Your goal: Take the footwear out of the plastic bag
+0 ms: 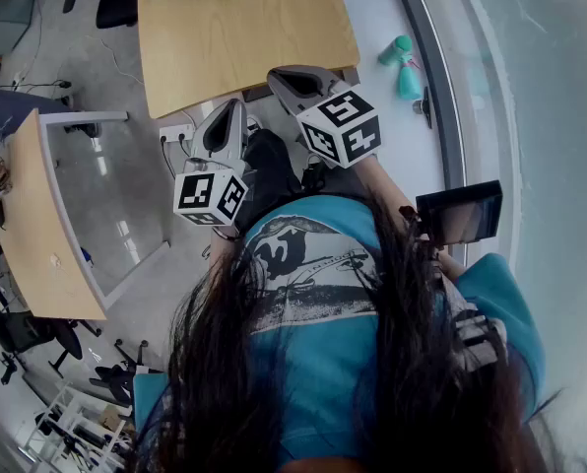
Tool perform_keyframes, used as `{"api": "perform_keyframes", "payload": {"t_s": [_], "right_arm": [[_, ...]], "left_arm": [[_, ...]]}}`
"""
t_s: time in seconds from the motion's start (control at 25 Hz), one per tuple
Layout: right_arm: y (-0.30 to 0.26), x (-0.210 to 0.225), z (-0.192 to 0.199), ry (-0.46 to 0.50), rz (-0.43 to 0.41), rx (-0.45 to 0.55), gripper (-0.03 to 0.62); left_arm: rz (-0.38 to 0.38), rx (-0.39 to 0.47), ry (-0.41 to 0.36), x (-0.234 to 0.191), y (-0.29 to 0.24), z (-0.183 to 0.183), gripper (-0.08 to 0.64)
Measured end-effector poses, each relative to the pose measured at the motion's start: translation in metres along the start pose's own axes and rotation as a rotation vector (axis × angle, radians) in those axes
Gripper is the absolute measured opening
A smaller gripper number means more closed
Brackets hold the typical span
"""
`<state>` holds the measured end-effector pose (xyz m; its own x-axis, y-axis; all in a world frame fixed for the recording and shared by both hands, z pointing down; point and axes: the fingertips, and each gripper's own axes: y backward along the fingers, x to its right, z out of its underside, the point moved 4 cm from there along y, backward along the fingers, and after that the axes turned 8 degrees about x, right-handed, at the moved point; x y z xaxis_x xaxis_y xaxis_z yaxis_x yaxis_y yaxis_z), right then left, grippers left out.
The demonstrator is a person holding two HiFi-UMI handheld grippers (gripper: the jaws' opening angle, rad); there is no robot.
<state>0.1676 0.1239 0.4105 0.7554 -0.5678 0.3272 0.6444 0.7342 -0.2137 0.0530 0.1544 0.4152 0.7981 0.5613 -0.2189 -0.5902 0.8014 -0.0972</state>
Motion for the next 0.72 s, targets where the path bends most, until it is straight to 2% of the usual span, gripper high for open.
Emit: {"api": "perform_keyframes", "payload": {"t_s": [0.28,0.72], "right_arm": [[-0.054,0.011,-0.012,-0.037,0.003,0.001,0.015],[-0.199,0.003,-0.04,-0.057,0.093,-0.027,0.015]], "left_arm": [[0.016,-0.012,-0.026,-0.055,-0.028,-0.011,0.003],[0.042,-0.01,-0.005,-0.218,-0.066,-0.05,0.004]]}}
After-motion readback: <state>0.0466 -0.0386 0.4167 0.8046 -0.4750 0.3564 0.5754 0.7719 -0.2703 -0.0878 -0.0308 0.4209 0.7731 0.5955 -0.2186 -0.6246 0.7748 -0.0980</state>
